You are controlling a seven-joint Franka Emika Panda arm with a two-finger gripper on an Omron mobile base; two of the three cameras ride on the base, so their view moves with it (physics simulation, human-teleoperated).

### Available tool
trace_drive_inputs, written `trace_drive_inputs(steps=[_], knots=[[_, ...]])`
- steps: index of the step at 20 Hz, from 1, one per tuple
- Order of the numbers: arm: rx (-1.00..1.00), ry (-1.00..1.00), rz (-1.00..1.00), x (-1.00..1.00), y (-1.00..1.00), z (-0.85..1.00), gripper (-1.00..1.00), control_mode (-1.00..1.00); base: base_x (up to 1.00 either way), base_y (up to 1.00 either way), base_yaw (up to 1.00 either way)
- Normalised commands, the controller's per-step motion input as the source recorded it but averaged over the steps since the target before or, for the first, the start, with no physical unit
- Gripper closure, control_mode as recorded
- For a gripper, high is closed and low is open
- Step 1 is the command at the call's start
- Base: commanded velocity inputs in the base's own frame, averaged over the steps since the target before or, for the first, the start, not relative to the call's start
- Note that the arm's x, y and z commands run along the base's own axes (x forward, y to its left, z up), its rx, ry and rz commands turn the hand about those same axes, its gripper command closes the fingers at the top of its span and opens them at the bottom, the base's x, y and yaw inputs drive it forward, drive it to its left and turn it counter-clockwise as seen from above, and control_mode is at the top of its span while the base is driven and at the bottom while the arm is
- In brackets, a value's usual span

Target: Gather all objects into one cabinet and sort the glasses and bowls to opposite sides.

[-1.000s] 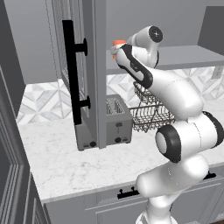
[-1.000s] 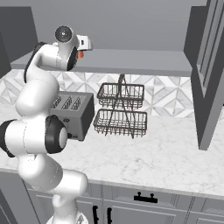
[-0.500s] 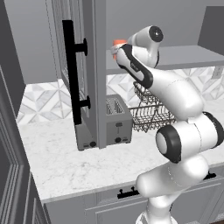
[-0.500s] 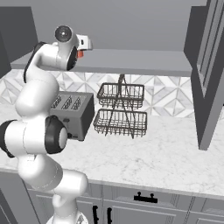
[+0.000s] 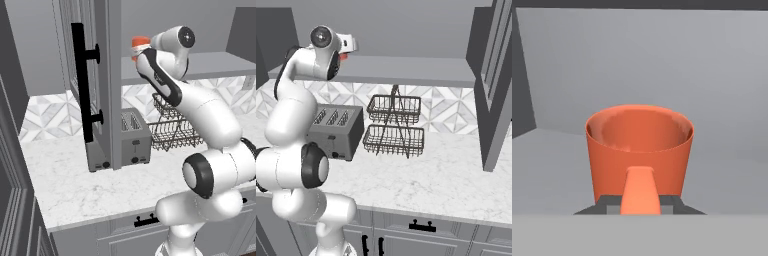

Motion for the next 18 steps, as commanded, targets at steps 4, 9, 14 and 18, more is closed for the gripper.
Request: trace_drive_inputs(steps=[4, 9, 14, 18], knots=[[0.0, -0.16, 0.0, -0.43, -0.04, 0.2, 1.0, -1.0, 0.0, 0.0, 0.0], [0.0, -0.19, 0.0, -0.41, -0.01, 0.23, 1.0, -1.0, 0.0, 0.0, 0.0], [0.0, -0.11, 0.0, -0.21, 0.0, 0.13, 1.0, 1.0, -0.13, 0.0, 0.0], [0.0, 0.0, 0.0, 0.0, 0.0, 0.0, 1.0, 1.0, -0.36, 0.0, 0.0]])
